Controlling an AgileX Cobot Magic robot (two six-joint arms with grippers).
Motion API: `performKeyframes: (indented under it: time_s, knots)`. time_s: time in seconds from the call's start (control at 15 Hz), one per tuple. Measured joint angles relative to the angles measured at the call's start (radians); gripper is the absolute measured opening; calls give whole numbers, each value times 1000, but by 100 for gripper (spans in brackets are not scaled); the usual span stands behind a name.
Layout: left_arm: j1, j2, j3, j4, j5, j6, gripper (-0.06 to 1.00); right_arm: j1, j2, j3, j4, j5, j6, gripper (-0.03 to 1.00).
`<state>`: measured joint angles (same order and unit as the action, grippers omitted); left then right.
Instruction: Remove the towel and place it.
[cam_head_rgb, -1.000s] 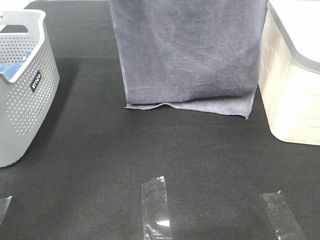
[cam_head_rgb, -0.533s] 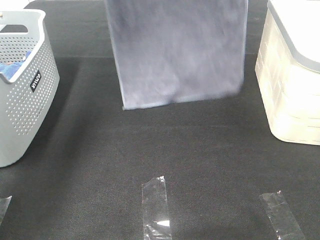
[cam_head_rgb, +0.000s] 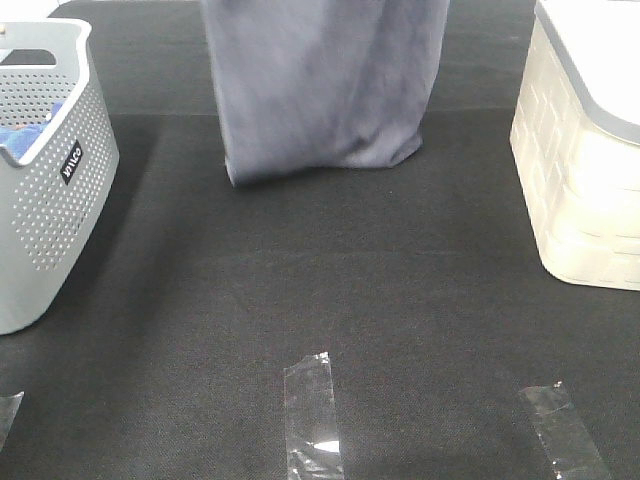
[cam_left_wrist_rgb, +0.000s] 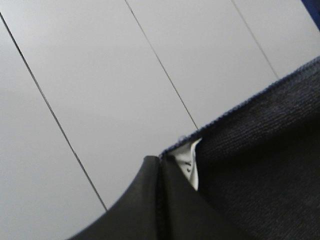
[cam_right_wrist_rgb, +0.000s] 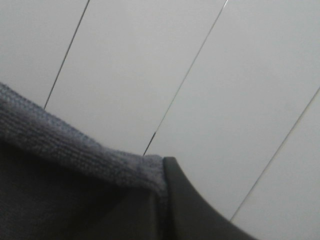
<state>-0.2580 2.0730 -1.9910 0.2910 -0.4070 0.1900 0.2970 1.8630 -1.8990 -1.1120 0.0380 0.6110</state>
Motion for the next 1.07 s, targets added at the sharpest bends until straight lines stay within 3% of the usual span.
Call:
performKeyframes:
  time_s: [0.07,0.2,0.33,0.47,0.6,0.8,0.93,1.07]
  knots:
    - [-10,23,0,-5,158,0,0,4,1,34,38,34,0,0]
    - [-23,34,4,-46,308,0,0,11,15,96,131,105,0,0]
    - [-40,34,5,-166,527,0,0,17,21,123,218,166,-6,0]
    - [-51,34,5,-291,707,0,0,20,22,131,367,274,-92,0]
    - [-51,33,5,-393,854,1,0,20,22,131,568,397,-274,0]
    - [-49,33,5,-443,979,1,0,11,12,131,808,558,-493,0]
    - [-41,33,5,-463,988,1,0,9,9,131,857,598,-528,0]
    - [-39,31,5,-502,1071,1,0,7,9,131,895,675,-539,0]
